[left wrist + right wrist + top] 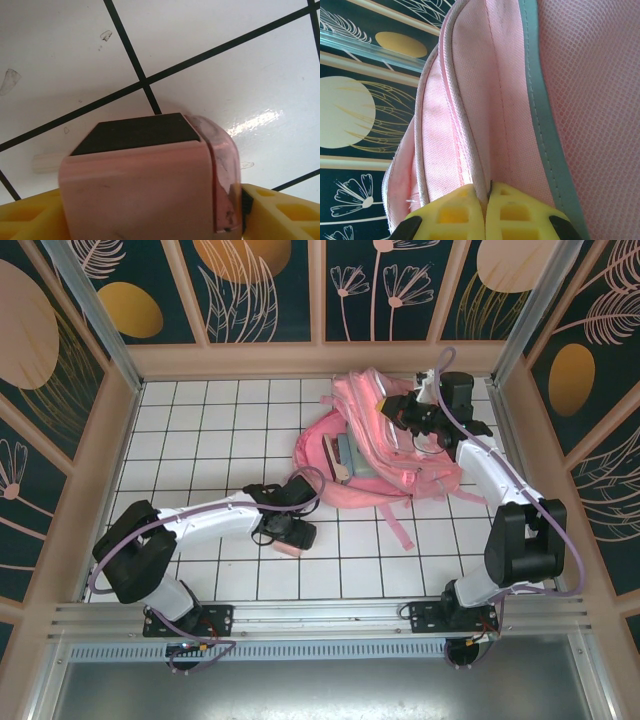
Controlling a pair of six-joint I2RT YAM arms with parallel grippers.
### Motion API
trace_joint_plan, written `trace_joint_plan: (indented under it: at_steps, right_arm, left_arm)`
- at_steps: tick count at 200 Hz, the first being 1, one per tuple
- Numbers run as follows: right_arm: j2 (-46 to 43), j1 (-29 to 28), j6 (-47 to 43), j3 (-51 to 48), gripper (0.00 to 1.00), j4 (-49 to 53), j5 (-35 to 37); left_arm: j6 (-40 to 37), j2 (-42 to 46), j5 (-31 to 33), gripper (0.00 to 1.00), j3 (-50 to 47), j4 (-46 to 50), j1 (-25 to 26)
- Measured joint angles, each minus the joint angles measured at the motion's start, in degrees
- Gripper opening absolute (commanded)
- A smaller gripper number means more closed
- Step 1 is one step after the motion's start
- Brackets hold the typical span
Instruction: Pack the student bag
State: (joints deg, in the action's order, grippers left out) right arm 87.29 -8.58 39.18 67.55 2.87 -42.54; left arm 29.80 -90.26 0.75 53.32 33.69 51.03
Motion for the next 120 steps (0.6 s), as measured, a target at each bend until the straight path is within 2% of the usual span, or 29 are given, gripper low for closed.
trace_joint_plan:
  at_steps: [17,25,79,120]
  right_arm:
    - [0.00,0.00,0.00,0.00,0.00,-0.02,0.00]
    - [0.00,0.00,0.00,0.00,0.00,-0.04,0.00]
    - [0.00,-0.04,-0.02,0.00,0.00,-0.02,0.02]
    - [0.00,-0.04,-0.02,0.00,0.00,0.00,0.02]
  left_arm:
    - [-0.26,0.09,0.35,0.52,0.02,0.00,0.00]
    - [-0.52,0.24,0.46,0.48,0.02,0.00,0.00]
    - [-0.42,0.52,1.99,0.40,1.09,1.64,0.11]
    - [-0.44,0.52,3.39,0.38,10.75,4.13,-0.11]
